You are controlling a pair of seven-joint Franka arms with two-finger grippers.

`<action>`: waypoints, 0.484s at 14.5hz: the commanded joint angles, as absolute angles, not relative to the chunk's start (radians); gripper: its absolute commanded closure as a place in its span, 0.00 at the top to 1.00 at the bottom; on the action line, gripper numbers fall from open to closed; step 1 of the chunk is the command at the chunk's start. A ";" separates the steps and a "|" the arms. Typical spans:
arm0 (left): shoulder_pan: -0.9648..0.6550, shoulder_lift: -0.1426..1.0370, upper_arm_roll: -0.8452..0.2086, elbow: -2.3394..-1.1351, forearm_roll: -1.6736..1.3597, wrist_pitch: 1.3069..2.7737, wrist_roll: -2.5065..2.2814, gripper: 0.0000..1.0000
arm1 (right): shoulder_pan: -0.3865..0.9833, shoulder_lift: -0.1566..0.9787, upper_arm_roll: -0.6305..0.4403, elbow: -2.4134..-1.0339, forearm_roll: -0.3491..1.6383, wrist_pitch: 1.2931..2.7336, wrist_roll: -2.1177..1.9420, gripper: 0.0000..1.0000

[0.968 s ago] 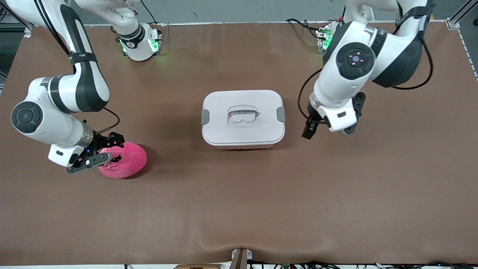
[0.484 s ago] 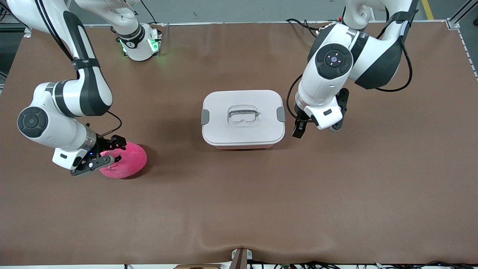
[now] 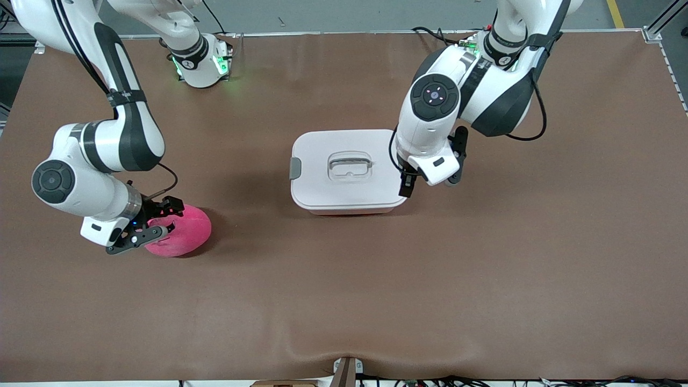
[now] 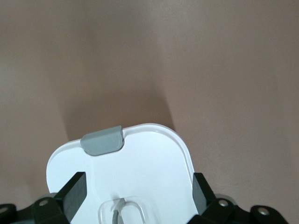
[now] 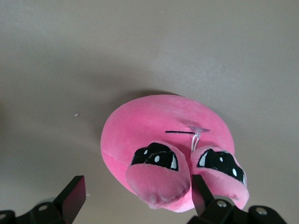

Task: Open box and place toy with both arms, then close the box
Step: 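Lower the left gripper onto the lid handle while the right gripper grips the plush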

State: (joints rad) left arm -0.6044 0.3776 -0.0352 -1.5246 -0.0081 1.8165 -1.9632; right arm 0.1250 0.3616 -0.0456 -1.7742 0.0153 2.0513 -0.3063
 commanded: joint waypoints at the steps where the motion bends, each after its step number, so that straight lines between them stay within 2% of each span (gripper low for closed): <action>1: -0.615 0.390 -0.026 -1.493 -0.011 1.819 -1.999 1.00 | 0.110 0.379 -0.035 -1.767 0.012 2.062 -0.311 1.00; 7: -0.666 0.408 -0.026 -1.474 -0.003 1.836 -2.089 1.00 | 0.109 0.394 -0.037 -1.767 0.012 2.086 -0.311 1.00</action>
State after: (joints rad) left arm -0.6422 0.3824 -0.0351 -1.5055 -0.0081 1.8252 -2.0543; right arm 0.1218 0.3833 -0.0456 -1.7742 0.0153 2.0753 -0.3063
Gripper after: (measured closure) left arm 0.000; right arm 0.000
